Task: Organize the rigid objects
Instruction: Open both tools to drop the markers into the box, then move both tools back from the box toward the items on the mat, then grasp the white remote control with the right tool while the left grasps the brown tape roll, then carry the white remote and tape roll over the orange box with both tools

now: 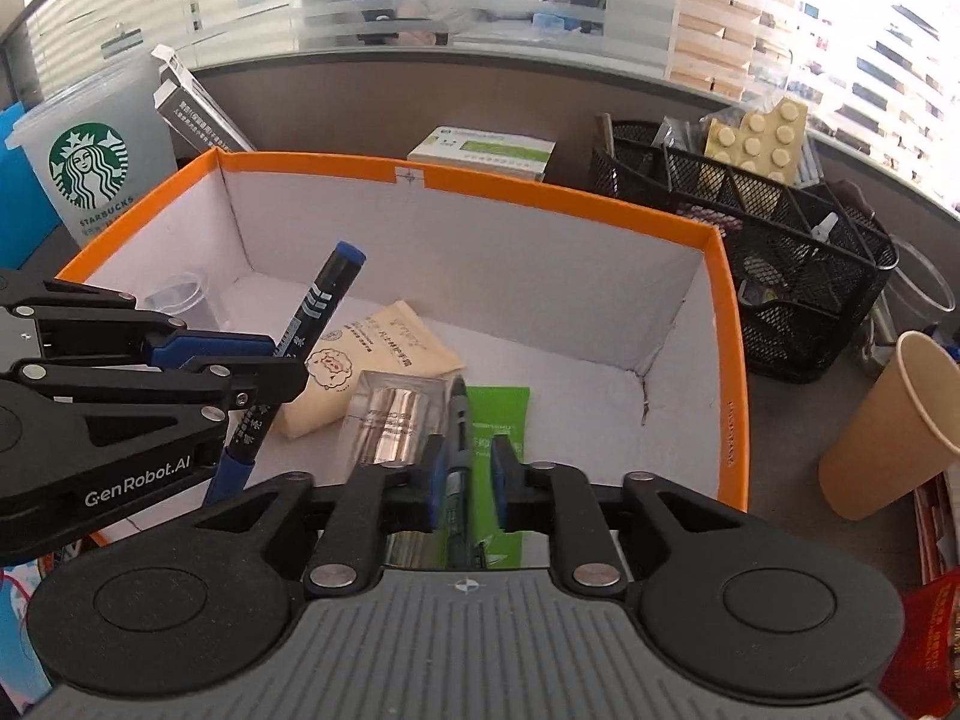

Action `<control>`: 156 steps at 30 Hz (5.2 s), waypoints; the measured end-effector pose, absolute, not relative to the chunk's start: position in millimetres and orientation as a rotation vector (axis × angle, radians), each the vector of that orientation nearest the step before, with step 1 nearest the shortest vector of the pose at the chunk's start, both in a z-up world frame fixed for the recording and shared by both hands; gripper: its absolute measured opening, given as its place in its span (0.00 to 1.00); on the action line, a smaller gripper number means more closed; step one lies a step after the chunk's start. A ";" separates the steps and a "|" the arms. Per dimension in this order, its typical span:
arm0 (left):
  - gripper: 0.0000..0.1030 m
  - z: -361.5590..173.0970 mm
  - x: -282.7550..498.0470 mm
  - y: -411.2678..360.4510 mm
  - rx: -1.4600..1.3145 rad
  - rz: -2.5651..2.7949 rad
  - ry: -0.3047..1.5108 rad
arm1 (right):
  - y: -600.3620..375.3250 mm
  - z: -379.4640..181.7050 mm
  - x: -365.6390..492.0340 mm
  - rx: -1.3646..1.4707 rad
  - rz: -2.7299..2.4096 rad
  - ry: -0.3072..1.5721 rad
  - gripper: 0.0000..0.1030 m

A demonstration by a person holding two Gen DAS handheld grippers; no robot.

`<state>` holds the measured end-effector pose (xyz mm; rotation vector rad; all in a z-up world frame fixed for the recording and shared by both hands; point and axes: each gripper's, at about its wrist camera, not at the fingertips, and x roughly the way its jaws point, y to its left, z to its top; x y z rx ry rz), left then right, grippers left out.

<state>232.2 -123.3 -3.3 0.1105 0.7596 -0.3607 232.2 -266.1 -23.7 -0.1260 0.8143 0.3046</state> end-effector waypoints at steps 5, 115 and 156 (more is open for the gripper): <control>0.17 4.7 220.0 -119.6 0.121 -0.373 0.726 | -273.0 -15.5 220.0 -0.079 0.321 0.770 0.26; 0.51 -57.7 127.9 -16.1 0.148 -0.427 0.655 | -239.9 -75.6 35.1 -0.177 0.498 0.635 0.49; 0.51 -35.0 45.9 17.6 0.007 -0.351 0.680 | -325.7 -97.5 35.8 0.773 0.571 0.776 0.49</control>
